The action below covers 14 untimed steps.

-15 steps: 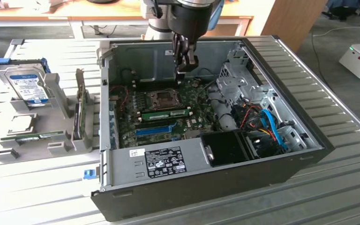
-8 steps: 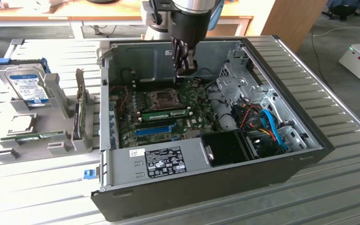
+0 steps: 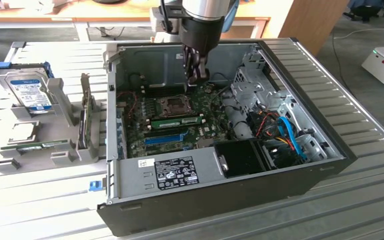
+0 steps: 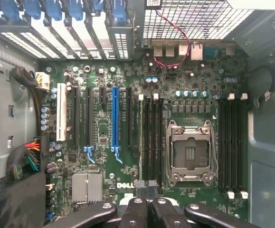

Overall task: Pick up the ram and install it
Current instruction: 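Press down the ram until it locks into place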

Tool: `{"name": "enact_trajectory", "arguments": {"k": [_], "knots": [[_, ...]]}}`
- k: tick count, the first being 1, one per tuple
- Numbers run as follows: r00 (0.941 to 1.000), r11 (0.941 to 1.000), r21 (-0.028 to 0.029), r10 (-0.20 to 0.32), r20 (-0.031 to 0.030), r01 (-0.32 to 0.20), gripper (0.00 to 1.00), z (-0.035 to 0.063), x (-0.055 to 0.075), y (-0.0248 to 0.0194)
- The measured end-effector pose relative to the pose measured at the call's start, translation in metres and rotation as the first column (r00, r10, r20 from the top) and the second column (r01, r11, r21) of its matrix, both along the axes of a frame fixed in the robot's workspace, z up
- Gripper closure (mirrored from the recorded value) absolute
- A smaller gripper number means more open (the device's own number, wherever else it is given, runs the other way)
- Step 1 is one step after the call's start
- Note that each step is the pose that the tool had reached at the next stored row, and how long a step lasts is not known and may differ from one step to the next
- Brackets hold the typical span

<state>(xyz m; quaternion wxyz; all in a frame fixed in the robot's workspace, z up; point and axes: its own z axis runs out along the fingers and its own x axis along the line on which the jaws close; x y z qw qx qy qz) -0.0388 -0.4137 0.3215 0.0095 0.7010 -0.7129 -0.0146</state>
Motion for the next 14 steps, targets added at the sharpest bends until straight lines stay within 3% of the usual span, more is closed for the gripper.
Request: {"name": "enact_trajectory", "arguments": {"k": [14], "knots": [[1.0000, 1.0000, -0.0001, 0.000, 0.0000, 0.000, 0.89, -0.0161, 0.000, 0.0000]]}}
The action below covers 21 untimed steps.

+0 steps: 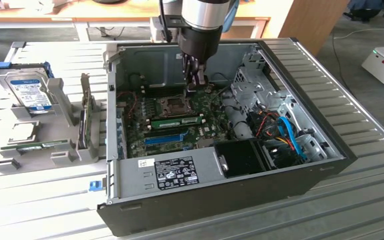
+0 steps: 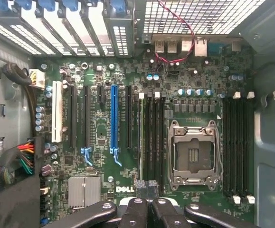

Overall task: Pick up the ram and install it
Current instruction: 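Press down the ram until it locks into place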

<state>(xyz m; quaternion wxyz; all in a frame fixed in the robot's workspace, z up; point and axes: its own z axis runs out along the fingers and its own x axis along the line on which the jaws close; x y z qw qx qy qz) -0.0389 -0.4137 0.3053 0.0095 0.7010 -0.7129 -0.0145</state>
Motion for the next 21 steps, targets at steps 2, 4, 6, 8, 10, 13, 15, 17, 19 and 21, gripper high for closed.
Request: {"name": "enact_trajectory", "arguments": {"k": [2, 4, 6, 8, 10, 13, 15, 17, 19, 21], "knots": [[1.0000, 1.0000, 0.0001, 0.000, 0.0000, 0.000, 0.89, -0.0026, 0.000, 0.0000], [1.0000, 1.0000, 0.0000, 0.000, 0.0000, 0.000, 0.89, -0.0050, 0.000, 0.0000], [1.0000, 1.0000, 0.0000, 0.000, 0.0000, 0.000, 0.89, -0.0076, 0.000, 0.0000], [1.0000, 1.0000, 0.0001, 0.000, 0.0000, 0.000, 0.89, -0.0103, 0.000, 0.0000], [1.0000, 1.0000, 0.0001, 0.000, 0.0000, 0.000, 0.89, -0.0130, 0.000, 0.0000], [1.0000, 1.0000, 0.0000, 0.000, 0.0000, 0.000, 0.89, -0.0169, 0.000, 0.0000], [1.0000, 1.0000, 0.0001, 0.000, 0.0000, 0.000, 0.89, -0.0195, 0.000, 0.0000], [1.0000, 1.0000, 0.0002, 0.000, 0.0001, 0.000, 0.89, -0.0217, 0.000, 0.0000], [1.0000, 1.0000, 0.0001, 0.000, 0.0000, 0.000, 0.89, -0.0238, 0.000, 0.0000], [1.0000, 1.0000, 0.0001, 0.000, 0.0001, 0.000, 0.89, -0.0259, 0.000, 0.0000]]}}
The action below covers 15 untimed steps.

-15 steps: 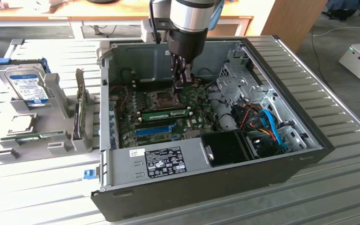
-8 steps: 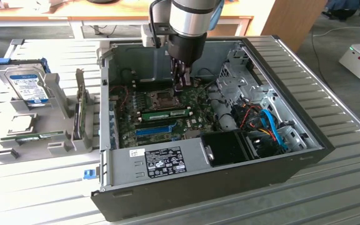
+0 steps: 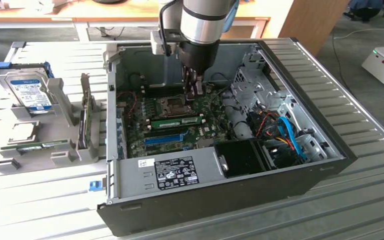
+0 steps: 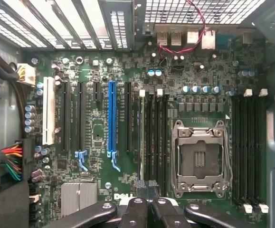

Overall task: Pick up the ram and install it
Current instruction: 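Press down the ram until it locks into place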

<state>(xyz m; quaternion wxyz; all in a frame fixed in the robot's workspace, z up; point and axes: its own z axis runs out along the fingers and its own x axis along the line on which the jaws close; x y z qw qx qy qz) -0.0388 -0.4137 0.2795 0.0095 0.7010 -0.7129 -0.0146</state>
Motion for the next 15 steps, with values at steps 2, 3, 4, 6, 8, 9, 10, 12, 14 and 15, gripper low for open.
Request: {"name": "enact_trajectory", "arguments": {"k": [2, 3, 4, 6, 8, 9, 10, 12, 14, 15], "knots": [[1.0000, 1.0000, 0.0001, 0.000, 0.0001, 0.000, 0.89, -0.0020, 0.000, 0.0000], [1.0000, 1.0000, 0.0001, 0.000, 0.0000, 0.000, 0.89, -0.0030, 0.000, 0.0000], [1.0000, 1.0000, 0.0000, 0.000, -0.0001, 0.000, 0.89, -0.0039, 0.000, 0.0000], [1.0000, 1.0000, 0.0000, 0.000, 0.0000, 0.000, 0.89, -0.0061, 0.000, 0.0000], [1.0000, 1.0000, 0.0000, 0.000, 0.0000, 0.000, 0.89, -0.0082, 0.000, 0.0000], [1.0000, 1.0000, -0.0001, 0.000, 0.0000, 0.000, 0.89, -0.0092, 0.000, 0.0000], [1.0000, 1.0000, -0.0001, 0.000, -0.0001, 0.000, 0.89, -0.0102, 0.000, 0.0000], [1.0000, 1.0000, -0.0001, 0.000, -0.0001, 0.000, 0.89, -0.0124, 0.000, 0.0000], [1.0000, 1.0000, 0.0000, 0.000, 0.0000, 0.000, 0.89, -0.0144, 0.000, 0.0000], [1.0000, 1.0000, 0.0000, 0.000, 0.0000, 0.000, 0.89, -0.0153, 0.000, 0.0000]]}}
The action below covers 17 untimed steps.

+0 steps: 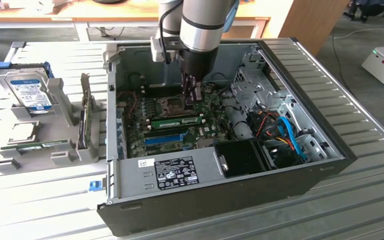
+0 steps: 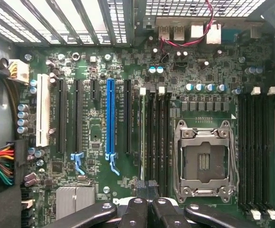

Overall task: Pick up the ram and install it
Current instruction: 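Press down the ram until it locks into place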

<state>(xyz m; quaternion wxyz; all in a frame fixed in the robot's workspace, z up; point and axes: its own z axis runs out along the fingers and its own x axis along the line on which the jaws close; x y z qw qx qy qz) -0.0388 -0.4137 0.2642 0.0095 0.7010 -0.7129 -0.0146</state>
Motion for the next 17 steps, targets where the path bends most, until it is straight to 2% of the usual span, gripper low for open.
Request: {"name": "enact_trajectory", "arguments": {"k": [11, 17], "knots": [[1.0000, 1.0000, 0.0000, 0.000, 0.0000, 0.000, 0.89, -0.0035, 0.0003, 0.0000], [1.0000, 1.0000, -0.0001, 0.000, -0.0001, 0.000, 0.89, -0.0035, 0.0079, 0.0000]]}}
